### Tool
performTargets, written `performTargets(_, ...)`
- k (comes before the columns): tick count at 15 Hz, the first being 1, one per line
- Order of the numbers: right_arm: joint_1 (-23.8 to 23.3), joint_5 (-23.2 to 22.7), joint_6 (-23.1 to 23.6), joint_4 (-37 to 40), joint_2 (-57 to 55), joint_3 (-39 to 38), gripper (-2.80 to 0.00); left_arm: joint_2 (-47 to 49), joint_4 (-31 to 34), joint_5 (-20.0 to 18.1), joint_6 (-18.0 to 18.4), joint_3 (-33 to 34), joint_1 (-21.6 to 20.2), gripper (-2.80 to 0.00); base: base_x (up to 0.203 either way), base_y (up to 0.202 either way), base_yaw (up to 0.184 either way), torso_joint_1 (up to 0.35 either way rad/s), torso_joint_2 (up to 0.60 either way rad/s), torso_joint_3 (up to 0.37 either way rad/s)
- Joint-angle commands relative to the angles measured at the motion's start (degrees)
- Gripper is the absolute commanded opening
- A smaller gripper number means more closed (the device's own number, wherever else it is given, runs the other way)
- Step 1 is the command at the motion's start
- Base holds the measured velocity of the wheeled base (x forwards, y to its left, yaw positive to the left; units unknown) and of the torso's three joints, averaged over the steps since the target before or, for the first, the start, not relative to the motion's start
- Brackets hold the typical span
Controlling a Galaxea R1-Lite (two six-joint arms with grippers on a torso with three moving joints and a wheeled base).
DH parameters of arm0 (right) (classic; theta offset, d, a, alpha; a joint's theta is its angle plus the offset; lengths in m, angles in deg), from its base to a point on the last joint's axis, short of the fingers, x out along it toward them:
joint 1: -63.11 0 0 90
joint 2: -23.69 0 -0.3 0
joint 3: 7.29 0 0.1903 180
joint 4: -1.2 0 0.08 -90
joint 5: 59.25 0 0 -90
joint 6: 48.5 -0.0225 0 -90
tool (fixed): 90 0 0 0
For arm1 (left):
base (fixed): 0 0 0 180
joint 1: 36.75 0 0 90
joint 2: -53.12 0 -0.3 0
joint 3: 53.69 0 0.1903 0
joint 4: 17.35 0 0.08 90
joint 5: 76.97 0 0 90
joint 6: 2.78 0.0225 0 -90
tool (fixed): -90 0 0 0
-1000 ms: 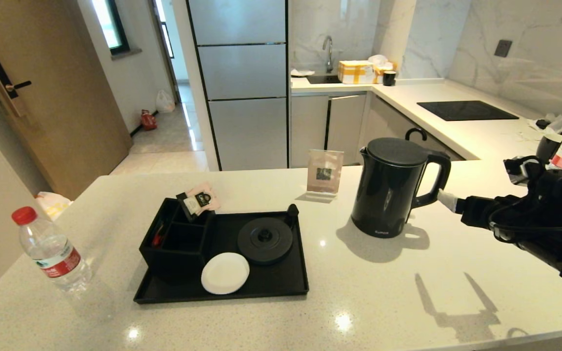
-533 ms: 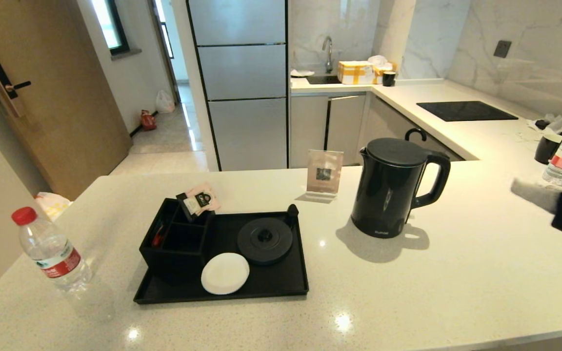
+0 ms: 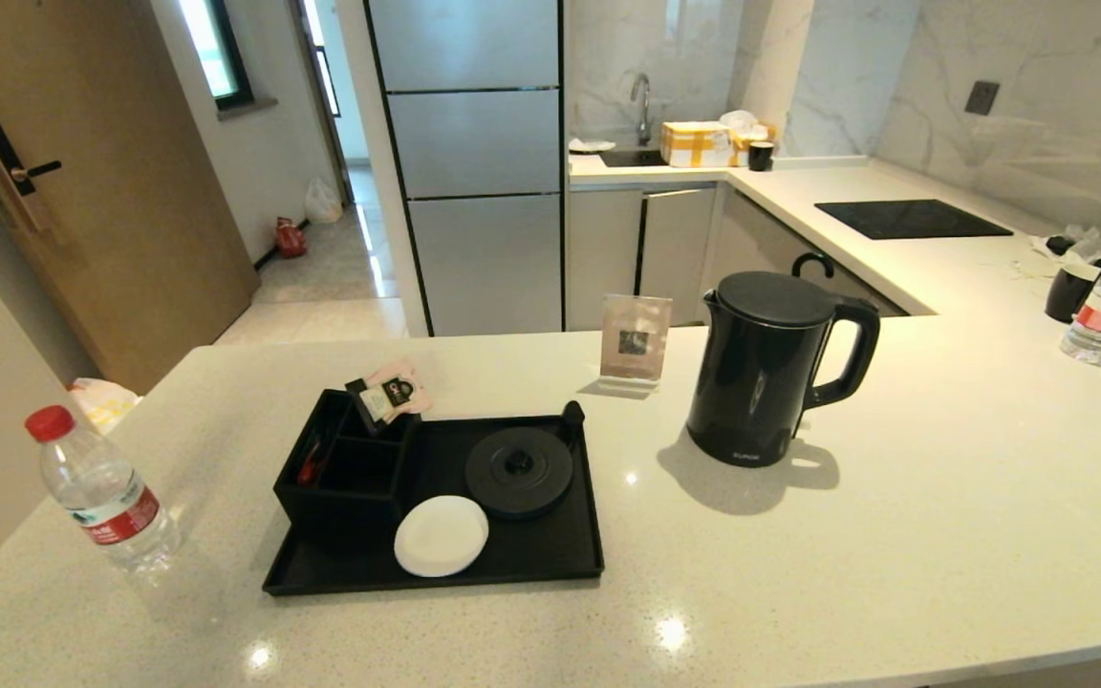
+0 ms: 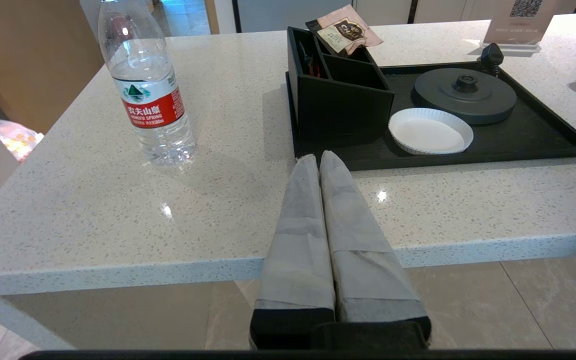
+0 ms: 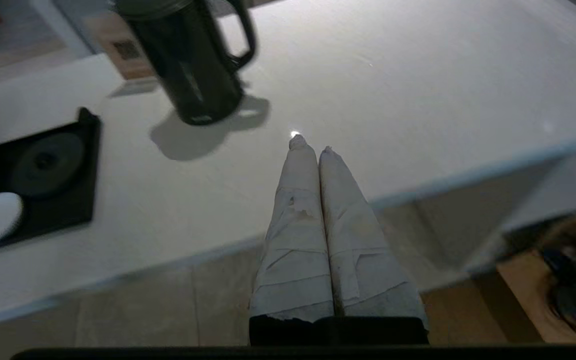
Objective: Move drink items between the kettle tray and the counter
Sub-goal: Return the kettle to its original position
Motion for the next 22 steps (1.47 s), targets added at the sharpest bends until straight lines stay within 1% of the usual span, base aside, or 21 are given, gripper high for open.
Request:
performTargets(1,0.0,4.9,-0.1,7.8,11.2,1.1,-2.80,0.0,0.0,0.0,0.0,0.0,0.0,-2.80,0.000,0.000,0.000,0.000,0.00,0.000)
performTargets(2,0.1,6.9,-0.2,10.5,13.6,0.8,-2.80,0.0,0.0,0.0,0.0,0.0,0.0,-2.80,0.000,0.000,0.000,0.000,0.00,0.000)
performTargets(4,-0.2,7.2,-0.2,13.2,16.8,-0.8,-2.80,0.0,0.0,0.0,0.0,0.0,0.0,-2.80,0.000,0.000,0.000,0.000,0.00,0.000)
performTargets(6,-0.5,4.6,1.1,11.3,23.6,-6.7,-2.80,-0.1,0.0,0.0,0.0,0.0,0.0,-2.80,0.000,0.000,0.000,0.000,0.00,0.000)
performTargets(7,-0.5,3.3,1.4,8.3,26.3,-10.3,-2.80,-0.1,0.0,0.0,0.0,0.0,0.0,-2.80,0.000,0.000,0.000,0.000,0.00,0.000)
performTargets(8,-0.6,2.3,1.0,2.5,27.4,-14.8,-2.80,0.0,0.0,0.0,0.0,0.0,0.0,-2.80,0.000,0.000,0.000,0.000,0.00,0.000)
performTargets(11,-0.7,-0.4,1.5,-19.9,27.1,-30.5,-2.80,0.0,0.0,0.0,0.1,0.0,0.0,-2.80,0.000,0.000,0.000,0.000,0.00,0.000)
performTargets(12,-0.7,-0.9,2.5,-27.6,27.1,-35.6,-2.80,-0.1,0.0,0.0,0.0,0.0,0.0,-2.80,0.000,0.000,0.000,0.000,0.00,0.000)
performTargets(13,-0.7,-1.5,4.0,-34.9,27.0,-42.8,-2.80,0.0,0.0,0.0,0.0,0.0,0.0,-2.80,0.000,0.000,0.000,0.000,0.00,0.000)
performTargets(14,-0.7,-2.2,5.5,-40.1,27.0,-49.4,-2.80,-0.1,0.0,0.0,0.0,0.0,0.0,-2.80,0.000,0.000,0.000,0.000,0.00,0.000)
performTargets(15,-0.7,-3.0,6.9,-44.6,27.0,-53.4,-2.80,-0.1,0.0,0.0,0.0,0.0,0.0,-2.80,0.000,0.000,0.000,0.000,0.00,0.000)
performTargets(16,-0.7,-4.8,7.6,-46.1,27.0,-55.2,-2.80,-0.1,0.0,0.0,0.0,0.0,0.0,-2.80,0.000,0.000,0.000,0.000,0.00,0.000)
performTargets(18,-0.7,-8.0,9.1,-38.9,26.9,-54.8,-2.80,0.0,0.0,0.0,0.1,0.0,0.0,-2.80,0.000,0.000,0.000,0.000,0.00,0.000)
performTargets(21,-0.7,-8.5,9.5,-38.7,26.9,-54.8,-2.80,-0.1,0.0,0.0,0.1,0.0,0.0,-2.80,0.000,0.000,0.000,0.000,0.00,0.000)
performTargets(22,-0.7,-8.7,10.3,-39.3,27.0,-55.0,-2.80,0.0,0.0,0.0,0.0,0.0,0.0,-2.80,0.000,0.000,0.000,0.000,0.00,0.000)
